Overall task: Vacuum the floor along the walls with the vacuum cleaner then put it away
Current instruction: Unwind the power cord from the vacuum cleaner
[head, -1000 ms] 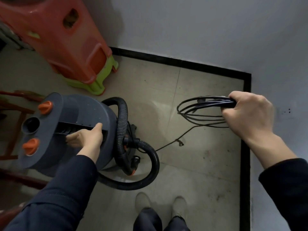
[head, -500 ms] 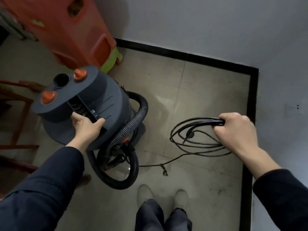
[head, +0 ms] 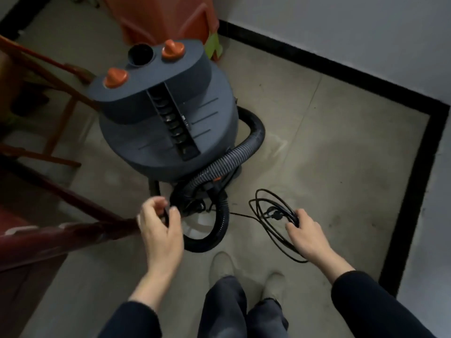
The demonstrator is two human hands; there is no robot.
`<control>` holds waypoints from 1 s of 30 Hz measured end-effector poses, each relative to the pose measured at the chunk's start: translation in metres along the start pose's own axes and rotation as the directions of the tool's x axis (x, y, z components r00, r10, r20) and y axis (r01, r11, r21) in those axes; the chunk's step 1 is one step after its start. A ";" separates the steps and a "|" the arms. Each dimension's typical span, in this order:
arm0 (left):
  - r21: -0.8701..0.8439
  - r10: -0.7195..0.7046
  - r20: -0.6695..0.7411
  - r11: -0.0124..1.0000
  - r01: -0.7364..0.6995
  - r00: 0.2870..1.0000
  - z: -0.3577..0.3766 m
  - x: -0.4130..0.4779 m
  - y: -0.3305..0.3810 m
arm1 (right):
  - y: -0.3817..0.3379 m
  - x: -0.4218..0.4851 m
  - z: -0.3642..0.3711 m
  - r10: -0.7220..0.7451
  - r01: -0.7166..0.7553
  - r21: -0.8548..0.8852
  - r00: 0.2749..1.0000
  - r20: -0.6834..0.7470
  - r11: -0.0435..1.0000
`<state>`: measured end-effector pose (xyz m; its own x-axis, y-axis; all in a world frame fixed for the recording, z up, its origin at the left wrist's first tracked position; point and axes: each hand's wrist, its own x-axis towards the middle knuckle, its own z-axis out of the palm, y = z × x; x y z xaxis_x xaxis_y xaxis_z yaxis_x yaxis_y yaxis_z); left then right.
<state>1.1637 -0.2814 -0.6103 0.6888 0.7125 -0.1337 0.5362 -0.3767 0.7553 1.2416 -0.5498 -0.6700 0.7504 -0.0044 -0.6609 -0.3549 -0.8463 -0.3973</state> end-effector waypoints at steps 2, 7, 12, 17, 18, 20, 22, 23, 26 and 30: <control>0.086 -0.098 0.142 0.993 0.086 0.985 0.011 -0.023 -0.048 | 0.003 0.015 0.028 -0.032 0.036 -0.057 0.998 0.061 0.998; 0.166 -0.289 0.445 0.957 0.239 0.848 0.068 -0.015 -0.130 | 0.002 0.056 0.097 -0.179 0.207 -0.155 0.968 0.175 0.966; 0.199 -0.219 0.552 0.972 0.128 0.805 0.121 0.017 -0.173 | -0.004 0.105 0.142 -0.274 0.333 -0.153 0.910 0.312 0.931; 0.165 -0.110 0.523 0.986 0.026 0.845 0.144 0.029 -0.205 | -0.014 0.145 0.159 -0.331 0.328 0.079 0.853 0.404 0.941; 0.148 -0.096 0.552 0.989 0.016 0.828 0.146 0.029 -0.210 | -0.017 0.150 0.160 -0.329 0.298 0.140 0.835 0.441 0.944; 0.103 -0.061 0.617 0.995 -0.004 0.784 0.150 0.030 -0.218 | -0.019 0.156 0.161 -0.322 0.231 0.234 0.797 0.511 0.944; 0.069 -0.006 0.662 0.996 -0.053 0.750 0.154 0.034 -0.224 | -0.021 0.159 0.162 -0.328 0.198 0.282 0.762 0.559 0.939; 0.058 0.021 0.670 0.995 -0.080 0.742 0.156 0.036 -0.226 | -0.022 0.160 0.163 -0.337 0.180 0.315 0.749 0.571 0.932; 0.035 0.032 0.685 0.997 -0.076 0.728 0.156 0.042 -0.221 | -0.025 0.154 0.166 -0.343 0.067 0.438 0.731 0.590 0.897; 0.078 0.010 0.719 0.993 -0.094 0.695 0.138 0.042 -0.210 | -0.023 0.140 0.172 -0.319 -0.069 0.527 0.728 0.607 0.847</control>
<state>1.1480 -0.2543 -0.8631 0.8347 0.0660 -0.5467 0.5051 -0.4871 0.7125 1.2589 -0.4392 -0.8630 0.3212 0.5898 -0.7409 -0.6463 -0.4353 -0.6267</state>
